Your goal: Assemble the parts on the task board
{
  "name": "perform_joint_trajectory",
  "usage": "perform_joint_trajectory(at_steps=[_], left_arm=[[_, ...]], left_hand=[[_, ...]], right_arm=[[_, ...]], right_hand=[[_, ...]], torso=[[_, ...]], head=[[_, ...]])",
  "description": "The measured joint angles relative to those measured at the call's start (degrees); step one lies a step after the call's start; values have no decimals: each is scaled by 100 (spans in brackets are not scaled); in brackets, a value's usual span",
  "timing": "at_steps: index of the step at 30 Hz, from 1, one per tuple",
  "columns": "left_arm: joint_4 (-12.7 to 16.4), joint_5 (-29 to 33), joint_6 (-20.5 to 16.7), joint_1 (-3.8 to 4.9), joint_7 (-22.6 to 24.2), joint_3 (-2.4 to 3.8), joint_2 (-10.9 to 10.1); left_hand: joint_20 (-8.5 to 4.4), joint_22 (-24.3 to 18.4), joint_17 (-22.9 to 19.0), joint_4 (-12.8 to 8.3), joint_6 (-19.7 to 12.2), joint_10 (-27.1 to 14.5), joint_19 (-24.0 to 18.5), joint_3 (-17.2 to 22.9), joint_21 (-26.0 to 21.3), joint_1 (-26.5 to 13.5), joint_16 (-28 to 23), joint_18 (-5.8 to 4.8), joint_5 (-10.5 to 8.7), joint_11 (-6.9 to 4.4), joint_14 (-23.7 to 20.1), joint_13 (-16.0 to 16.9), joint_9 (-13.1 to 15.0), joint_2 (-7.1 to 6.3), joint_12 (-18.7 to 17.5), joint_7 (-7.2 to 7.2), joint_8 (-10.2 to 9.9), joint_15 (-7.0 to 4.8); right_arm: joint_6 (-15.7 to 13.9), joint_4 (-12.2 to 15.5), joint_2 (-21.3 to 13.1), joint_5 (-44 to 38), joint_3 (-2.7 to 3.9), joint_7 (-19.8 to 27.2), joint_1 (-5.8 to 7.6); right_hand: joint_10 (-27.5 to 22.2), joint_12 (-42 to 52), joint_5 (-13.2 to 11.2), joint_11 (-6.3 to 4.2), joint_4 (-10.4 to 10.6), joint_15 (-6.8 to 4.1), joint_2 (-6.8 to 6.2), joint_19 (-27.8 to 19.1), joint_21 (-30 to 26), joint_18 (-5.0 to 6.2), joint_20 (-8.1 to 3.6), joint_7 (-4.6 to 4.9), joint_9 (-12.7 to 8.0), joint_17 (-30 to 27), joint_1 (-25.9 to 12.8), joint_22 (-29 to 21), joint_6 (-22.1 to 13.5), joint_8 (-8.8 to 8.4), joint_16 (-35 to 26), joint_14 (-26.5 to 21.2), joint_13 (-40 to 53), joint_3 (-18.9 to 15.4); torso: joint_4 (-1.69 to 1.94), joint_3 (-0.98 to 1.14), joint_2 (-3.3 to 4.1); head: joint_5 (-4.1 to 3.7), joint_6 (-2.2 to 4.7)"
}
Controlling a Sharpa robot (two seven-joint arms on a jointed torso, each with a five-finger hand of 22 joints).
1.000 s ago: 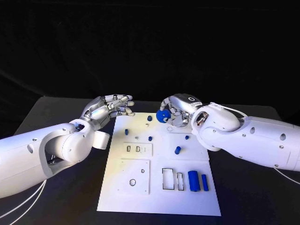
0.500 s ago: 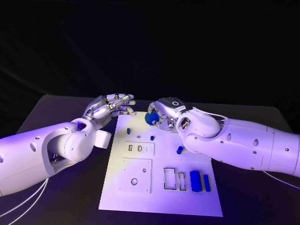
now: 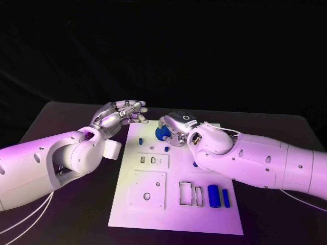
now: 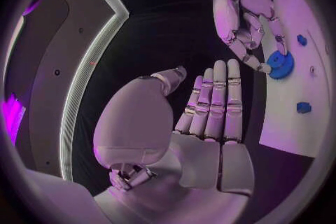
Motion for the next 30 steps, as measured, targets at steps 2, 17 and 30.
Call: perform_joint_trajectory(at_steps=[2,17,30], left_arm=[[-1,0,0,0,4,1,-2],[-3,0,-1,0,21,1,-4],[-7,0,0,0,15,1,-4]], left_hand=[[0,0,0,0,0,0,0,0,0,0,0,0,0,0,0,0,0,0,0,0,0,0],[0,1,0,0,0,0,0,0,0,0,0,0,0,0,0,0,-1,0,0,0,0,0],[0,-9,0,0,0,0,0,0,0,0,0,0,0,0,0,7,4,0,0,0,0,0]], right_arm=[[14,-18,7,0,0,2,-7],[53,-146,72,9,6,41,-20],[84,-258,88,87,1,56,-24]], right_hand=[[0,0,0,0,0,0,0,0,0,0,0,0,0,0,0,0,0,0,0,0,0,13],[-1,-44,0,1,-27,0,-9,-2,-61,0,1,0,-26,0,-85,-46,0,-8,0,0,-75,56],[-257,-320,4,72,-93,21,-101,-177,-286,0,51,73,-262,4,-361,-259,-833,-689,-110,21,-374,10]], torso=[[3,-1,-1],[-7,4,-8],[-7,4,-7]], head=[[7,-3],[23,-25],[9,-21]])
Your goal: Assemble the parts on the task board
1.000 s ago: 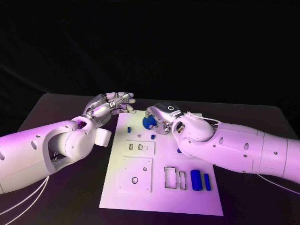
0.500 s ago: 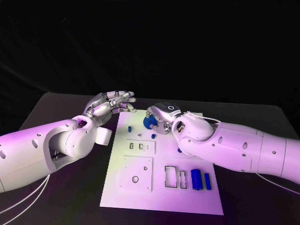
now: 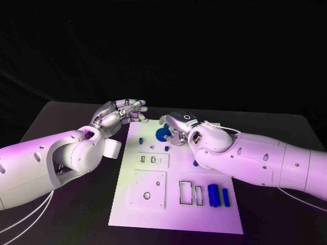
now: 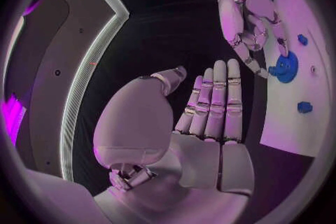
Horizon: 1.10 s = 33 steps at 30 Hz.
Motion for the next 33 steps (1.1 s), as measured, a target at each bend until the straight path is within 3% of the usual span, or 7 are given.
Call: perform_joint_trajectory(at_steps=[10,18,21,26,29,33], left_arm=[[-6,0,0,0,-4,0,-3],[-48,0,0,-1,-6,-1,-24],[-81,0,0,-2,-6,-2,-39],[-139,0,0,-4,-5,-2,-43],[-182,1,0,-8,-4,-2,-37],[-227,2,0,-14,-3,-2,-5]], left_hand=[[0,0,0,0,0,0,0,0,0,0,0,0,0,0,0,0,-1,0,0,0,0,0],[0,-1,0,0,0,0,0,0,0,0,0,0,0,0,0,0,-1,0,0,0,0,0],[0,-6,0,0,0,0,0,0,0,0,0,0,0,0,0,0,1,0,0,0,0,0],[0,-6,0,0,0,0,0,0,0,0,0,0,0,0,0,0,4,0,0,0,0,0],[0,-6,0,0,0,0,0,0,0,0,0,0,0,0,0,0,3,0,0,0,0,0],[0,-6,0,0,0,0,0,0,0,0,-21,0,0,0,0,-1,3,0,0,0,0,0]], right_arm=[[16,94,-121,94,0,4,0],[-363,807,-877,561,39,215,61],[-521,1184,-1337,1093,64,413,196],[-542,1548,-2038,2139,83,716,386],[-427,1583,-2397,2710,83,962,442],[-224,1412,-2694,3192,67,1365,459]], right_hand=[[0,0,0,0,61,0,71,0,-25,0,0,4,19,-1,-70,0,61,0,0,0,9,-125],[21,0,0,20,85,0,112,0,-25,0,0,22,50,-1,-111,25,185,45,0,0,66,-149],[21,0,0,20,101,0,99,-1,-25,0,1,21,50,-1,-123,2,186,45,0,0,69,-165],[21,0,0,20,109,21,81,-21,-48,1,21,20,55,-2,-142,-29,187,45,0,-22,54,-204],[21,0,0,20,93,21,66,-21,-48,0,21,20,55,-2,-157,-8,187,44,0,-22,54,-220],[21,0,0,20,29,21,68,-21,-48,0,21,1,63,-2,-155,62,206,45,0,-22,69,-218]], torso=[[-2,2,1],[-19,10,-12],[-48,18,-30],[-114,44,-82],[-165,64,-116],[-218,92,-153]], head=[[12,-3],[8,17],[10,27],[-33,32],[-58,32],[-71,23]])
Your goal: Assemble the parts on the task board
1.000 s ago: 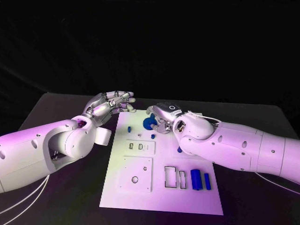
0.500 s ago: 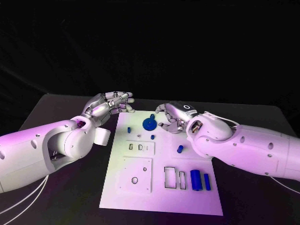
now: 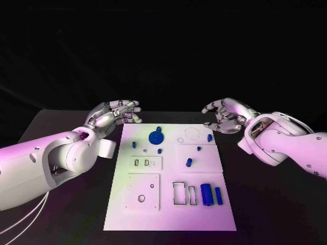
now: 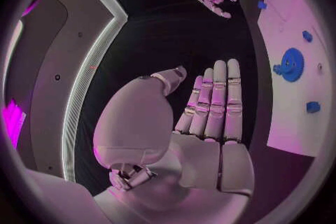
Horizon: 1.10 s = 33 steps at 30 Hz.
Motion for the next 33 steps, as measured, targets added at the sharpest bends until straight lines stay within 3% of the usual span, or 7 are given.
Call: perform_joint_trajectory(at_steps=[6,15,26,33], left_arm=[[-45,1,3,-19,2,-1,36],[-87,2,4,-44,3,-1,37],[-56,3,5,-49,3,-1,31],[12,4,6,-49,-1,-2,28]], left_hand=[[0,0,0,0,0,0,0,0,0,0,0,0,0,0,0,0,0,0,0,0,0,0],[0,1,0,0,0,0,0,0,0,0,0,0,0,0,0,0,-1,0,0,0,0,0],[0,-1,0,0,0,0,0,0,0,0,0,0,0,0,0,0,0,0,0,0,0,0],[0,-9,0,0,0,0,0,0,0,0,0,0,0,0,0,0,6,0,0,0,0,0]], right_arm=[[252,-361,-185,313,-19,488,-150],[476,-747,-71,465,-36,794,-401],[653,-1130,260,581,-44,848,-528],[753,-1386,433,697,-45,795,-631]], right_hand=[[0,23,0,0,-47,0,-24,0,35,0,0,0,6,0,68,31,0,0,0,0,28,-47],[0,25,0,0,-80,0,-24,0,33,0,0,20,5,-1,68,39,21,0,0,0,54,-47],[0,50,0,0,-80,-1,-25,0,32,0,0,11,27,-1,114,28,71,23,22,0,85,-47],[38,77,0,-5,-80,0,-25,0,30,0,0,22,28,-2,114,28,100,25,22,0,94,-47]], torso=[[-52,46,-35],[-66,99,-43],[-58,97,-31],[-34,91,-21]], head=[[-31,-12],[-43,-29],[-69,-48],[-71,-76]])
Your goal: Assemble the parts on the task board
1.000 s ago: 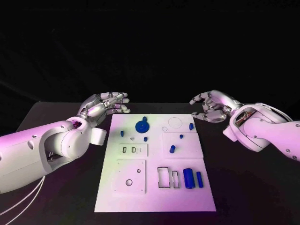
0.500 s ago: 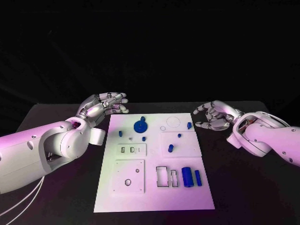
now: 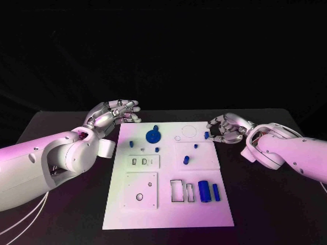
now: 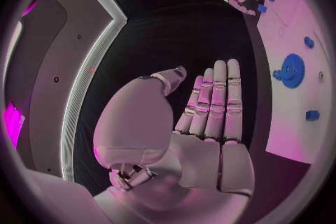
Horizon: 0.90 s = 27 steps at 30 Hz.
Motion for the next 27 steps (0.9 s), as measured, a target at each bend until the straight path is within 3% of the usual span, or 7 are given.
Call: perform_joint_trajectory(at_steps=[6,19,27], left_arm=[[8,0,0,-2,-2,0,-19],[4,0,1,-2,-4,0,-20],[1,0,3,-2,-6,0,-20]], left_hand=[[0,0,0,0,0,0,0,0,0,0,0,0,0,0,0,0,-1,0,0,0,0,0],[0,1,0,0,0,0,0,0,0,0,0,0,0,0,0,0,-2,0,0,0,0,0],[0,1,0,0,0,0,0,0,0,0,0,0,0,0,0,0,-2,0,0,0,0,0]], right_arm=[[74,-125,111,61,0,-47,-97],[82,-293,196,155,7,-84,-118],[77,-305,227,184,9,-84,-115]], right_hand=[[0,0,0,0,-4,0,31,0,0,0,0,-17,6,0,30,-7,17,0,0,0,7,4],[23,44,0,24,-17,20,139,22,-1,0,22,11,24,0,-33,21,137,42,0,21,65,18],[57,73,0,16,-30,20,213,22,-1,1,22,2,83,0,-62,46,407,187,0,21,105,64]], torso=[[12,-3,18],[15,-2,19],[15,-2,23]], head=[[28,-22],[24,-48],[27,-45]])
